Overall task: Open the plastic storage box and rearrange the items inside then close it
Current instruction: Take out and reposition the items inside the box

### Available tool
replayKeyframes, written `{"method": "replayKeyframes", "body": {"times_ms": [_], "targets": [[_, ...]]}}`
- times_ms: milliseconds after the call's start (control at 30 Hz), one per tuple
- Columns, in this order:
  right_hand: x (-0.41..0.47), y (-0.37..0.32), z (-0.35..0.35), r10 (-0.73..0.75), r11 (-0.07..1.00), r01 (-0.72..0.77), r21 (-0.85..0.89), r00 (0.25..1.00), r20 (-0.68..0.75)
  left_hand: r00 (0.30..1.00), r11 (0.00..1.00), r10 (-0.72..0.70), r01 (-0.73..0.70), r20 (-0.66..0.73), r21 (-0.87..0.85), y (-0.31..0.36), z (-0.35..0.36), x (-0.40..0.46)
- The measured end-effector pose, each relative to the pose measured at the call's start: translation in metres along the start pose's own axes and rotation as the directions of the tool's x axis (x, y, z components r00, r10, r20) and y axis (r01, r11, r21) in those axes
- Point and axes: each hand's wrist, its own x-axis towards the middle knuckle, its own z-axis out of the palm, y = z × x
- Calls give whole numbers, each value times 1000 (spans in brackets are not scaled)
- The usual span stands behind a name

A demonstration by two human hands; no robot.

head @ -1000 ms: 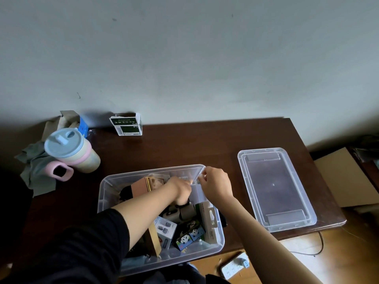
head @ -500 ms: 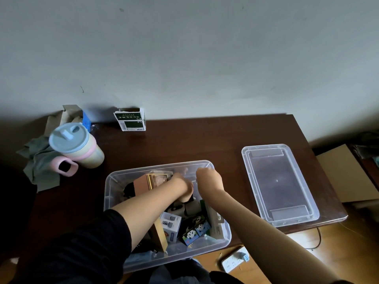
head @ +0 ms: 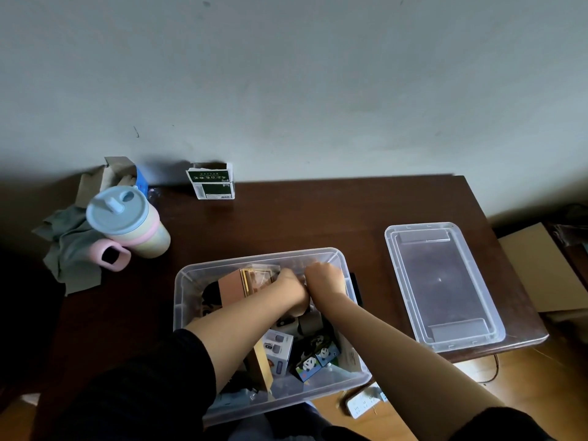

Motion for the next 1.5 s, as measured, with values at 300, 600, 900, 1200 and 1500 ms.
{"method": "replayKeyframes", "body": {"times_ms": [300,600,900,1200,1500], "targets": [[-33,5,5,205,908,-215,360,976,68,996,991,-16,5,-83,-130,-3,6,5],[-16,9,5,109,737,-328,591,921,374,997,985,54,-62,-53,-163,-6,-1,-3],[-3,6,-3,38,721,-371,585,865,501,997,980,17,-31,-75,-199,-3,-2,2],[2,8,-2,-2,695,-384,608,844,536,997,986,21,-32,-74,-161,-2,1,9],[0,7,-3,61,707,-378,597,874,482,997,985,10,-23,-73,-171,-3,0,6]]}}
